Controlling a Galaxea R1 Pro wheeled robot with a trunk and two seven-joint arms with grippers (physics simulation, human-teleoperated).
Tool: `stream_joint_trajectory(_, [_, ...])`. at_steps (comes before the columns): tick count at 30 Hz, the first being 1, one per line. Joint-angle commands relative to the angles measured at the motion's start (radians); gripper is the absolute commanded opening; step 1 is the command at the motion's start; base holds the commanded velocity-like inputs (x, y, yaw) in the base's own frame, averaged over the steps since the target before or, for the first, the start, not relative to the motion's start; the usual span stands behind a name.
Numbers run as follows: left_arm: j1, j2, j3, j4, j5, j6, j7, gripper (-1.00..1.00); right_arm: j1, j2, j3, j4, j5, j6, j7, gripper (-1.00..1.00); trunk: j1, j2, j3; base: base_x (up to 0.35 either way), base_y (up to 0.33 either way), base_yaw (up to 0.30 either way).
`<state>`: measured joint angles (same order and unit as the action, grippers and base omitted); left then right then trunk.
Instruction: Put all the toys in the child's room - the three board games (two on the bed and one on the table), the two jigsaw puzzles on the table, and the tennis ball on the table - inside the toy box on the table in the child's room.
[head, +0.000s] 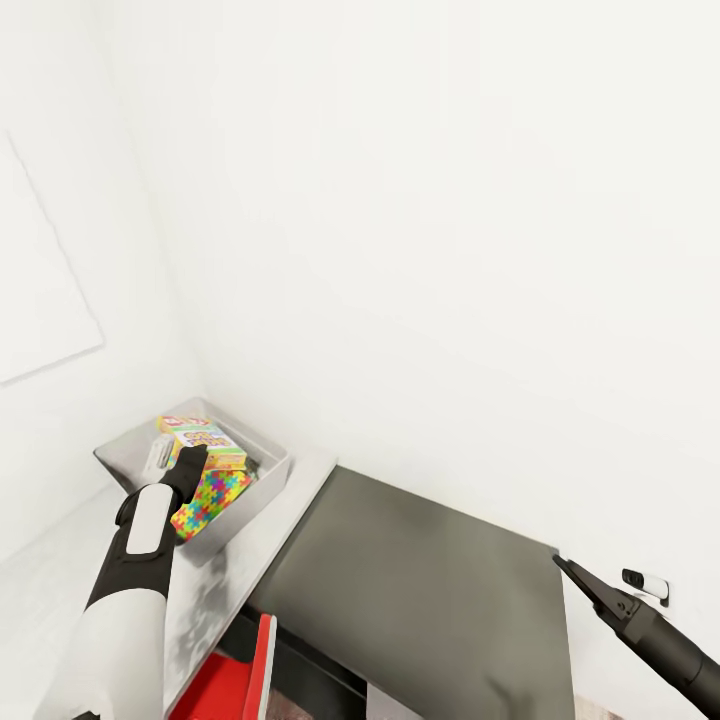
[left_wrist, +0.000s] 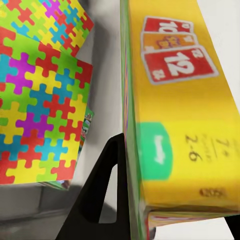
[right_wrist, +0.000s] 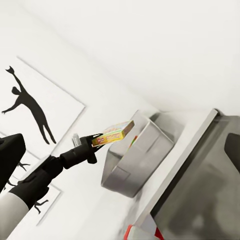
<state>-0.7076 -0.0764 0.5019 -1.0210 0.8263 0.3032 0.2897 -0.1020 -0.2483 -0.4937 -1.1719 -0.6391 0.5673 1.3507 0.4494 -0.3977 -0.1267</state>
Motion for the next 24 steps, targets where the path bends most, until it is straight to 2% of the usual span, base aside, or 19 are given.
stream_joint_trajectory(1, [-0.001, -0.001, 0.003, -0.002, 0.010, 0.005, 0.005, -1.00, -0.001, 0.000, 0.000, 0.000, -0.003, 0.010, 0.002, 1.00, 0.001, -0.002, -0.004, 0.000, 0.000, 0.000])
stream_joint_trajectory(10, [-0.001, -0.002, 0.003, -0.002, 0.010, 0.005, 0.005, -1.00, -0.001, 0.000, 0.000, 0.000, -0.004, 0.010, 0.002, 1.00, 0.001, -0.002, -0.016, 0.000, 0.000, 0.000])
stream_joint_trajectory(20, [-0.001, -0.002, 0.003, -0.002, 0.010, 0.003, 0.006, -1.00, -0.001, 0.001, -0.001, -0.001, -0.002, 0.005, 0.005, 1.00, 0.001, -0.002, -0.017, 0.000, 0.000, 0.000])
stream_joint_trajectory(24, [-0.001, -0.002, 0.002, -0.002, 0.010, -0.023, 0.005, -1.00, -0.001, 0.002, -0.001, -0.001, -0.002, 0.003, 0.007, 1.00, 0.001, -0.002, -0.017, 0.000, 0.000, 0.000])
